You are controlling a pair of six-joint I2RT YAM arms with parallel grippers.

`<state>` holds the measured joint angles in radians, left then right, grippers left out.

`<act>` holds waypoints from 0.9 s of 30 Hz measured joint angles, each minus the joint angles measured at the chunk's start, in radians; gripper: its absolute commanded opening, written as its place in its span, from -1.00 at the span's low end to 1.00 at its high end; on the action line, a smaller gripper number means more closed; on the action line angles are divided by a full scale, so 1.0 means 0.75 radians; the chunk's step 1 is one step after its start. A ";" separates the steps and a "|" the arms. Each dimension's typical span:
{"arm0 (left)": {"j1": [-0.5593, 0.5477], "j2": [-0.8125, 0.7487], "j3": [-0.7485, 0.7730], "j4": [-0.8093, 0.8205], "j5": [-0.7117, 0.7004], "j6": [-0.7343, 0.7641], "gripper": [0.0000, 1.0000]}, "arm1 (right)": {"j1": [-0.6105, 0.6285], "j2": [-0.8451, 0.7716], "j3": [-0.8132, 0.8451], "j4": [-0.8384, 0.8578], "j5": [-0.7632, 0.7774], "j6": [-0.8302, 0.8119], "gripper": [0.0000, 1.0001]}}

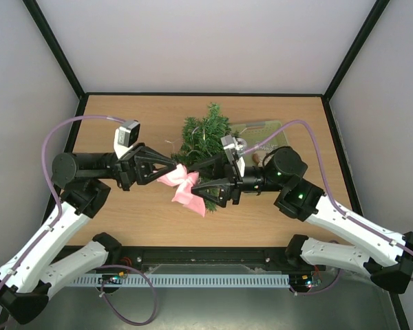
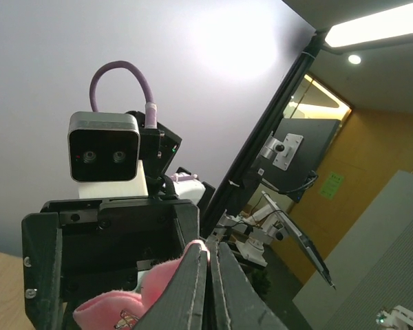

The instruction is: Decorate the small christmas tree

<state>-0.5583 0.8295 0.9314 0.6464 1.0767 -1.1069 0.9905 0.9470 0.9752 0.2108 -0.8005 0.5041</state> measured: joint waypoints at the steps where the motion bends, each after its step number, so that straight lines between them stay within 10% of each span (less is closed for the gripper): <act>1: -0.002 0.001 0.000 0.000 0.001 0.000 -0.95 | 0.000 0.003 -0.001 0.017 -0.017 0.011 0.29; 10: -0.006 0.006 0.021 -0.137 -0.005 0.121 -0.95 | 0.001 -0.030 -0.014 0.085 -0.042 0.038 -0.96; 27: 0.019 0.049 0.250 -0.930 -0.481 0.793 0.21 | 0.001 -0.159 -0.045 -0.286 0.286 -0.176 -0.97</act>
<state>-0.5442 0.8661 1.1187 -0.0509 0.7158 -0.5117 0.9909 0.8276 0.9413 -0.0036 -0.5858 0.3717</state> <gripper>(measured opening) 0.575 0.018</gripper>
